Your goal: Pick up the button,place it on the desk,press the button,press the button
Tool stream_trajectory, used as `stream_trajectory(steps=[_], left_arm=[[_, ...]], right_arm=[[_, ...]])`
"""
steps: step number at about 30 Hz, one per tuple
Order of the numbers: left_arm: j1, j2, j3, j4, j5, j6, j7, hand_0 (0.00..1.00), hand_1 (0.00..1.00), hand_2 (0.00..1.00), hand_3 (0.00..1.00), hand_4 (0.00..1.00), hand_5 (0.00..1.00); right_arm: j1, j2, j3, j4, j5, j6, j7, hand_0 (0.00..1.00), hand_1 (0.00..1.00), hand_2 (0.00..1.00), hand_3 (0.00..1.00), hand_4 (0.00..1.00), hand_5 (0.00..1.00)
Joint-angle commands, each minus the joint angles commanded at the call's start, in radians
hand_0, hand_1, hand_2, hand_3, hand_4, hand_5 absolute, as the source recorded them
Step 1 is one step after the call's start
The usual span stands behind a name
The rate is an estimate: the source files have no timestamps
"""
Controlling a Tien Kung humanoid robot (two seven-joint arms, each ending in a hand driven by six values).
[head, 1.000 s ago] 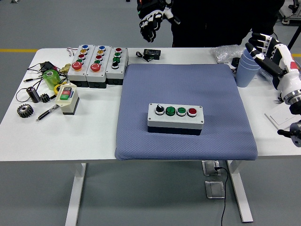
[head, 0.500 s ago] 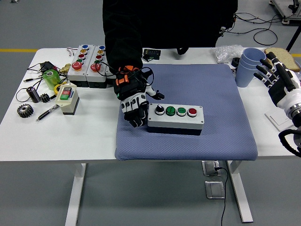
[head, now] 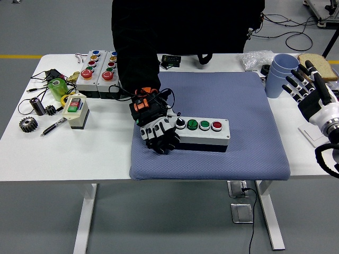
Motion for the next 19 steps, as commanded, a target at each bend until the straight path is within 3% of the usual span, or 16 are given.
stream_trajectory(steps=[19], left_arm=[[-0.002,-0.001,0.006,0.000,-0.007,0.001,-0.001,0.622,0.658,0.678,0.598,0.333,0.636]], right_arm=[[-0.003,-0.005,0.004,0.003,0.007,-0.003,0.002,0.772,0.703,0.730,0.713,0.777,0.449]])
